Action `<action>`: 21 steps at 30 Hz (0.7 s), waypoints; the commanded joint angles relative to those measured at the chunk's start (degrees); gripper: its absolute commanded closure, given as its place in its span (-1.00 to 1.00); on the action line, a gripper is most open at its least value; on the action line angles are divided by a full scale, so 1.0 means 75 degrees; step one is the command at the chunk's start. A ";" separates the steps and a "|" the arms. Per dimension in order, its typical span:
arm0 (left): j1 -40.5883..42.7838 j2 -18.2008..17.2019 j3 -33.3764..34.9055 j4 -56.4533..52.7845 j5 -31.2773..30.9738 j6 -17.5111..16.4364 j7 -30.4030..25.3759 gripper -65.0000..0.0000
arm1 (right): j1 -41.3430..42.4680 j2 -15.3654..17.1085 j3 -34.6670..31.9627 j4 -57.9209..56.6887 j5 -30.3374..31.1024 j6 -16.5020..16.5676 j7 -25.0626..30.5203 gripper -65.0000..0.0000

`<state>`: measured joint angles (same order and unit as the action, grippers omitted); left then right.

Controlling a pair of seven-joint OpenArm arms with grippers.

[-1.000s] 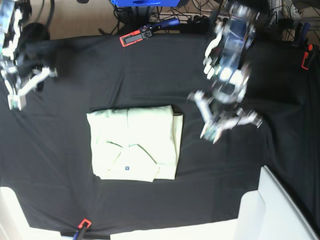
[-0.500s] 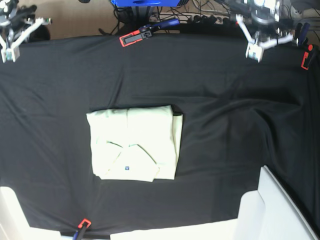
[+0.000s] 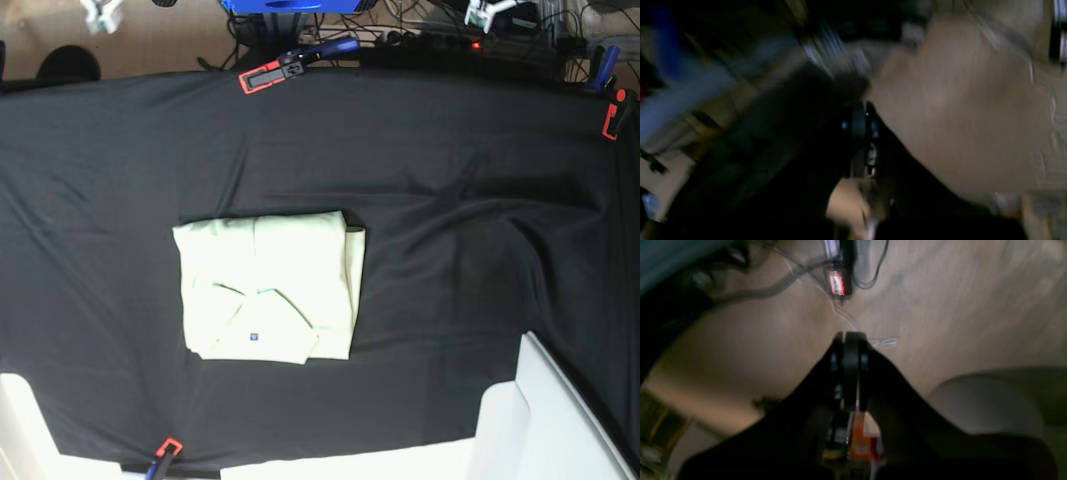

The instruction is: Fold the T-shirt properly

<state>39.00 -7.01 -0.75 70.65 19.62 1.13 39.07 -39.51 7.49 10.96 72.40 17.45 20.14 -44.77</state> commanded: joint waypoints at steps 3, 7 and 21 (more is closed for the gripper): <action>-0.0764 -0.0021 -0.0011 -0.1702 0.0075 0.0043 -0.0409 1.00 | 0.0561 -0.0008 -0.0729 -0.1712 0.0047 0.0063 0.0795 1.00; -0.1819 -0.0045 -0.0011 -0.4046 0.0075 0.0043 -0.1898 1.00 | 0.1874 -0.0019 -0.1643 -0.5018 0.0047 0.0063 0.2530 1.00; -0.3999 0.0014 -0.0023 -0.8688 0.0075 0.0043 -0.6376 1.00 | 0.3949 -0.0465 -0.3601 -0.9653 0.0105 -0.1437 0.8191 1.00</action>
<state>8.49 -6.48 -0.78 5.45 20.10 1.26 -8.45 -7.75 4.34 -16.01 0.60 18.48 8.69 17.72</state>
